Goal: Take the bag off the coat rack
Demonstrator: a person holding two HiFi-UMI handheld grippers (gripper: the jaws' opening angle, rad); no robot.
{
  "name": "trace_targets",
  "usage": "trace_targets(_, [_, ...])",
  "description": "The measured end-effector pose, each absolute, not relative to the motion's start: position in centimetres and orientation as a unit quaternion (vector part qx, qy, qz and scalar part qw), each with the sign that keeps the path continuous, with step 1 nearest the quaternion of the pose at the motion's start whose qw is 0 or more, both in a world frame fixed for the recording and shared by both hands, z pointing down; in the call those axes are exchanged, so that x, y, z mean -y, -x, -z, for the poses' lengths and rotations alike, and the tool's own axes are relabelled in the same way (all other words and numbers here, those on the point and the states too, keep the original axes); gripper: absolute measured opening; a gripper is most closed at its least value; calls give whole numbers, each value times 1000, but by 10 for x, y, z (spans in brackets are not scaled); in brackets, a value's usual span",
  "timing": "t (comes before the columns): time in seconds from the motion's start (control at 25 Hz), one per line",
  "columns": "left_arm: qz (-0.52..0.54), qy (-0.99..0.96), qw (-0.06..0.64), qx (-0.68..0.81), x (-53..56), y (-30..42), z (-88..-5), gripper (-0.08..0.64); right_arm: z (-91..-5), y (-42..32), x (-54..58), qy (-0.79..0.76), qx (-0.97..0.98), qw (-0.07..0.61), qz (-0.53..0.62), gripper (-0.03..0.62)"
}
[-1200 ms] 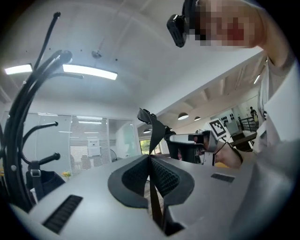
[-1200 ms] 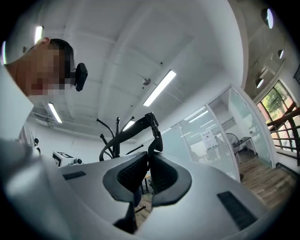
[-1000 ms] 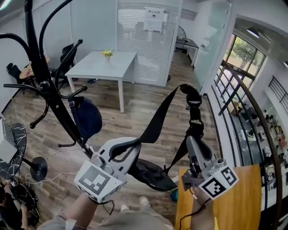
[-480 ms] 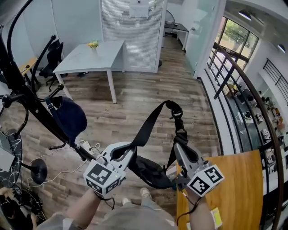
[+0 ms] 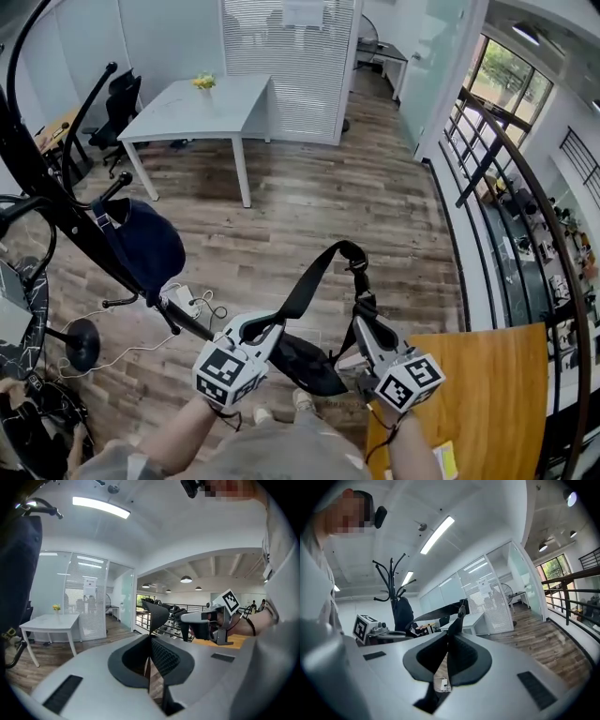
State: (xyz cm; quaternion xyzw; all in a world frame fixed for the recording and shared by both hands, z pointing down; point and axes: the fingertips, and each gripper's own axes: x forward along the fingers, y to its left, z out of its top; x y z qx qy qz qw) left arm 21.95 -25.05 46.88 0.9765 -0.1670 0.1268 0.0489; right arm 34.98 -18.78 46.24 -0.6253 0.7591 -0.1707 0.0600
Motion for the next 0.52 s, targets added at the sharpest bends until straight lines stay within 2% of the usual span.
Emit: trace_targets(0.52, [-121,-969,77,200,272,-189,-474,15,-463,-324,204,611,-771,56,170,48])
